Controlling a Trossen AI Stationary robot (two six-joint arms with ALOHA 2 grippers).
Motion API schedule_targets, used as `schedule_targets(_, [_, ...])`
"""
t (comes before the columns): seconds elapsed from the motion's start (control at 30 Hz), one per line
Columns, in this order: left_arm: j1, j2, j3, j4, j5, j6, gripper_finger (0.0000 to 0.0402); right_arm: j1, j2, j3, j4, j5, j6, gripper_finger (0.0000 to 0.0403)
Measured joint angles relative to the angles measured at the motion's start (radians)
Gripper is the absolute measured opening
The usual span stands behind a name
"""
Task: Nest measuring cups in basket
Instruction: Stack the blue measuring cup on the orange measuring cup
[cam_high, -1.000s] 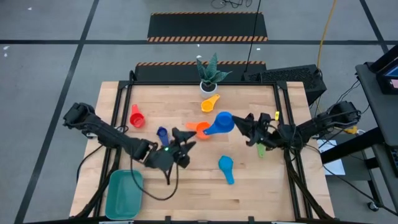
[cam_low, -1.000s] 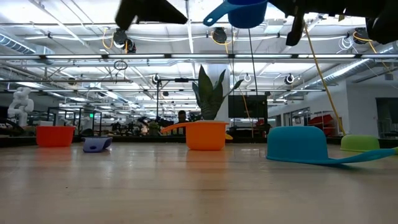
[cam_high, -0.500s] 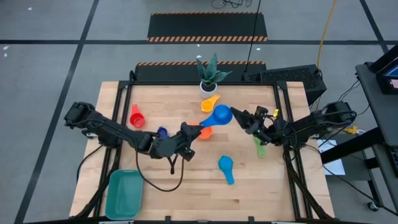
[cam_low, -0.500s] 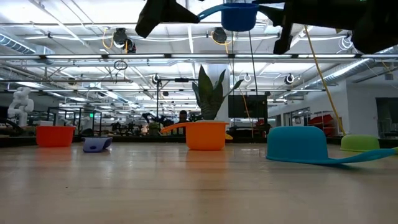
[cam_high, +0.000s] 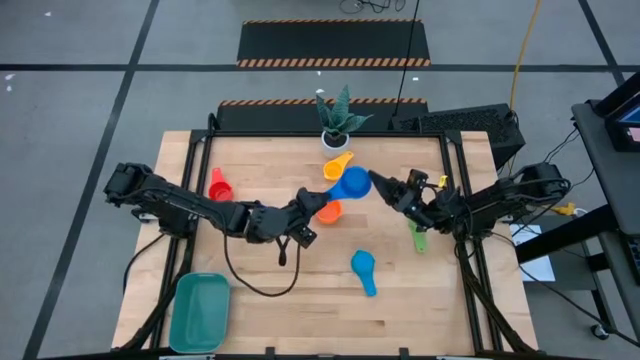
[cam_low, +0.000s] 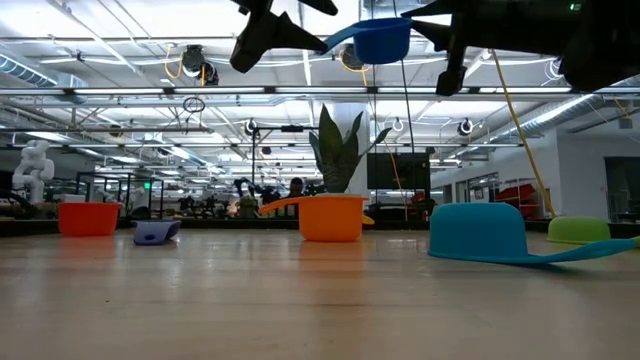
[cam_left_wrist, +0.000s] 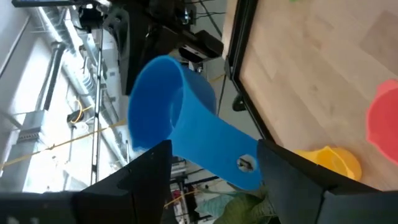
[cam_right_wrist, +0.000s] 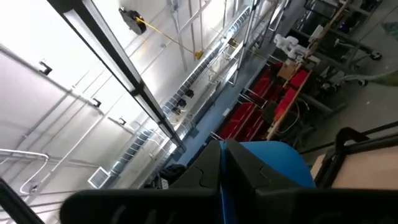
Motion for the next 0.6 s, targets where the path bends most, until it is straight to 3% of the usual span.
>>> schedule_targets(0.43, [0.005, 0.000, 0.000, -0.041, -0.020, -0.059, 0.0236, -0.021, 0.000, 0.000, 0.001, 0.016, 0.040, 0.0000])
schedule_targets(0.6, [0.003, 0.000, 0.000, -0.034, -0.021, -0.031, 0.0205, -0.020, 0.001, 0.000, 0.001, 0.016, 0.069, 0.0000])
